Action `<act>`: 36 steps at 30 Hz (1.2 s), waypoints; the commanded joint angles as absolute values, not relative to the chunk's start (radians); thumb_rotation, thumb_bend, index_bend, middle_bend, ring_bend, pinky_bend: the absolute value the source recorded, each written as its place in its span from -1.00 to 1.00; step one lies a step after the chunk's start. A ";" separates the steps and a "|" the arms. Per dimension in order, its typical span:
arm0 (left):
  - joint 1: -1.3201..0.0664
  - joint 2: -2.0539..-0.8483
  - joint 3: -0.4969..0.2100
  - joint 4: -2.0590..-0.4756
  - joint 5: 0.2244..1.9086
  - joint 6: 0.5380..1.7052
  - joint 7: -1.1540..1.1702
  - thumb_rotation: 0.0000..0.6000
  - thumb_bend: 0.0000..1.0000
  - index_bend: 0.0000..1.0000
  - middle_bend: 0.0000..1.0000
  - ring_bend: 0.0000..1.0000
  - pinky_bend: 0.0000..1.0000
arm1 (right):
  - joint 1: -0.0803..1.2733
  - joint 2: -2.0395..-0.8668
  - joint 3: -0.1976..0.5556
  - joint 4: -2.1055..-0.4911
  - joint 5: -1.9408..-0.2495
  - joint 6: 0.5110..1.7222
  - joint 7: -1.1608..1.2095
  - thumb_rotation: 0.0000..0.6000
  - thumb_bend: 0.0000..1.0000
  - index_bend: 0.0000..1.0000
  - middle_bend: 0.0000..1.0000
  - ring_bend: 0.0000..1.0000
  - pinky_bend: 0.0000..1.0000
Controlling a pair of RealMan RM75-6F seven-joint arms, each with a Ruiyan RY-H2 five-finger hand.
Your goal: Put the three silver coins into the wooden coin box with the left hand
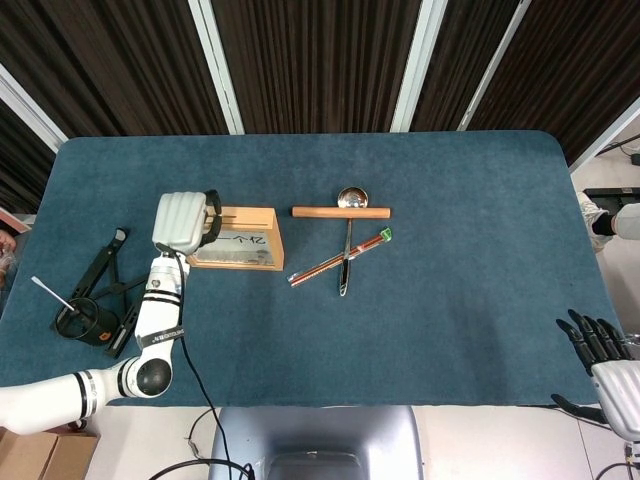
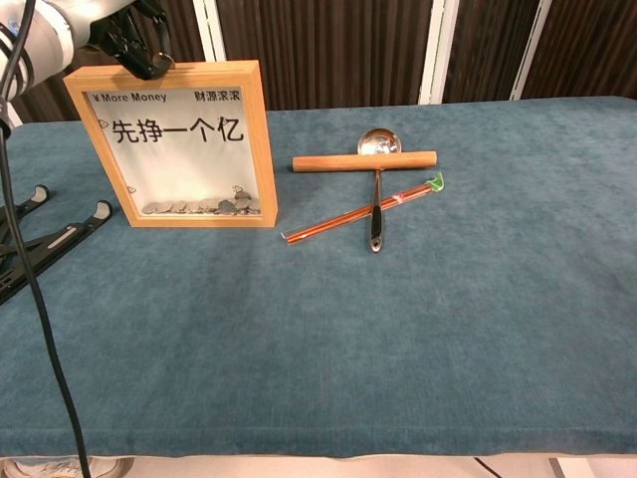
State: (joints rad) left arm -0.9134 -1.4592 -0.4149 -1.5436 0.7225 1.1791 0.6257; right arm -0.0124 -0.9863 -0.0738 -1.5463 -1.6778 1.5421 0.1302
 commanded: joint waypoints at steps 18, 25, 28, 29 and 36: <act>-0.841 -1.371 -0.377 -1.727 0.853 1.270 0.535 1.00 -0.12 -0.58 0.99 0.99 1.00 | -0.016 -0.987 -0.077 -1.545 -1.692 1.551 0.126 1.00 -0.70 -1.00 -1.00 -1.00 -1.00; -0.505 -1.177 0.010 -1.858 1.365 1.349 0.148 1.00 -0.20 -0.87 -0.77 -0.91 -0.65 | -0.019 -0.995 -0.083 -1.544 -1.698 1.547 0.103 1.00 -0.70 -1.00 -1.00 -1.00 -1.00; -0.358 -1.221 0.140 -1.696 1.537 1.497 0.025 1.00 -0.21 -0.96 -0.97 -1.00 -0.79 | -0.018 -1.006 -0.088 -1.550 -1.707 1.541 0.068 1.00 -0.70 -1.00 -1.00 -1.00 -1.00; -0.318 -1.245 0.160 -1.638 1.568 1.546 -0.005 1.00 -0.21 -0.97 -0.99 -1.00 -0.83 | -0.018 -1.009 -0.088 -1.552 -1.709 1.540 0.057 1.00 -0.70 -1.00 -1.00 -1.00 -1.00; -0.172 -1.364 0.143 -1.371 1.641 1.755 -0.081 1.00 -0.23 -1.00 -1.00 -1.00 -0.97 | -0.020 -1.032 -0.092 -1.565 -1.718 1.533 -0.013 1.00 -0.70 -1.00 -1.00 -1.00 -1.00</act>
State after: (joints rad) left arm -0.2614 -1.3120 0.1054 -1.4877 1.5728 1.6478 -0.0028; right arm -0.0186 -1.0265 -0.0895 -1.5625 -1.7141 1.5337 -0.0050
